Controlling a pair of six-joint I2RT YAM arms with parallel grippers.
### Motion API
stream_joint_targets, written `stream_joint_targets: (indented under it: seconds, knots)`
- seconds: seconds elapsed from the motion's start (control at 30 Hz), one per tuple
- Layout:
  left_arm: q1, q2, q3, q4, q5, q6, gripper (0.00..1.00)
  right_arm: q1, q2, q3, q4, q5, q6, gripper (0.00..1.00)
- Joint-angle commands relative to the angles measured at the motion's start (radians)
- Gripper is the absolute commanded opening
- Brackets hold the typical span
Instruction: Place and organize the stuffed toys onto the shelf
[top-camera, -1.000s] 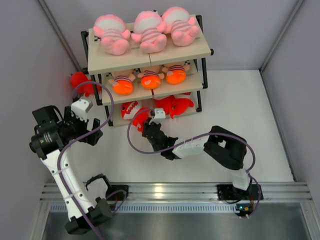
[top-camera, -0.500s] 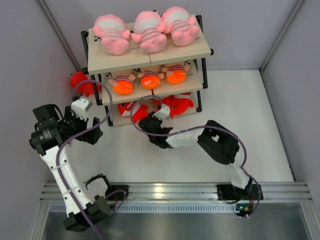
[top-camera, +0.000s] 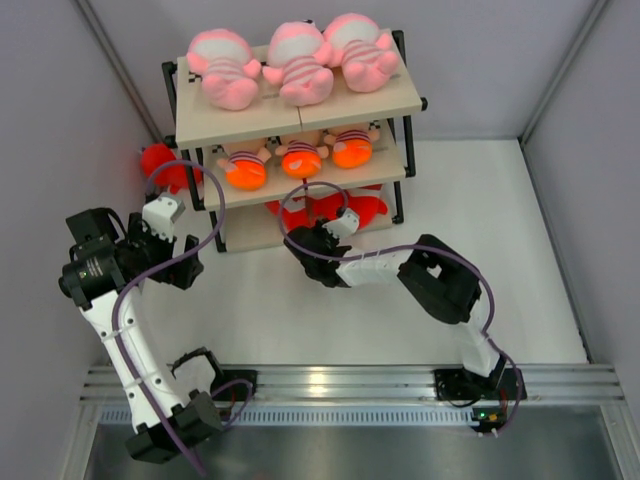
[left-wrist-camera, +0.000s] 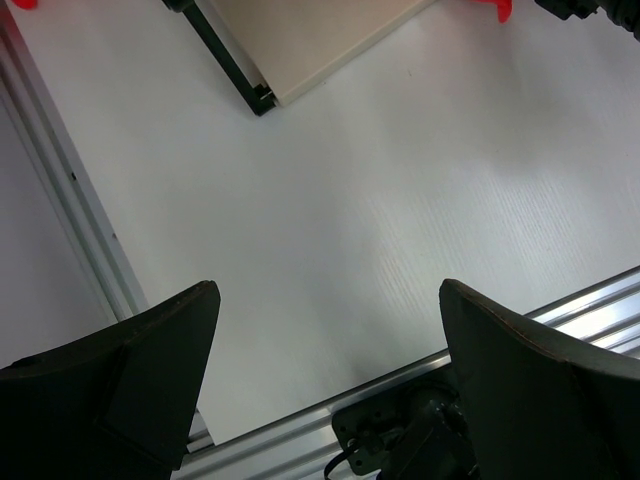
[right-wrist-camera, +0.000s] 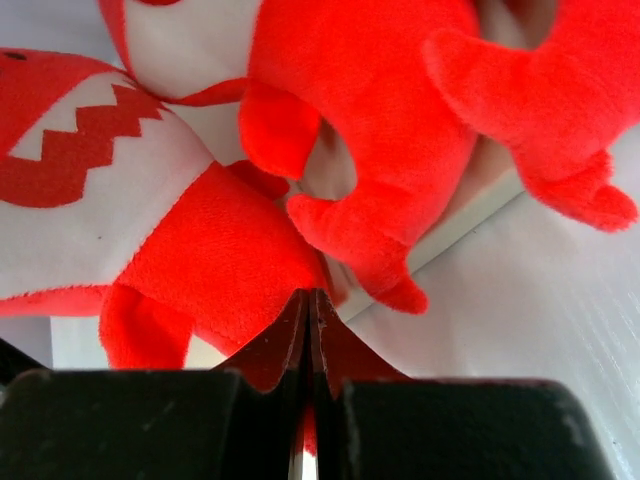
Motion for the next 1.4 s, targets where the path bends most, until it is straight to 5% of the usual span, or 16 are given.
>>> stream_joint_targets:
  seconds: [0.0,0.1,0.3,0.43,0.73,1.2,1.37]
  knots:
    - [0.003,0.001,0.006,-0.002,0.004,0.021,0.97,0.028,-0.025,0.020,0.106,0.033,-0.125,0.00]
    - [0.003,-0.001,0.005,0.000,0.009,0.021,0.97,0.033,-0.030,-0.031,0.286,-0.027,-0.229,0.00]
    - [0.003,-0.004,-0.001,-0.003,0.009,0.023,0.97,0.032,-0.027,-0.054,0.425,-0.102,-0.372,0.26]
    - [0.001,-0.009,0.000,-0.002,0.010,0.029,0.97,0.016,-0.016,-0.029,0.430,-0.174,-0.449,0.46]
    - [0.003,-0.010,-0.001,-0.002,0.009,0.032,0.97,-0.001,-0.034,-0.057,0.415,-0.262,-0.596,0.67]
    - [0.003,-0.010,-0.015,-0.003,0.017,0.037,0.97,-0.010,-0.021,-0.028,0.272,-0.266,-0.598,0.73]
    - [0.003,-0.009,-0.015,-0.002,0.009,0.037,0.97,-0.043,0.028,-0.003,0.283,-0.364,-0.521,0.66]
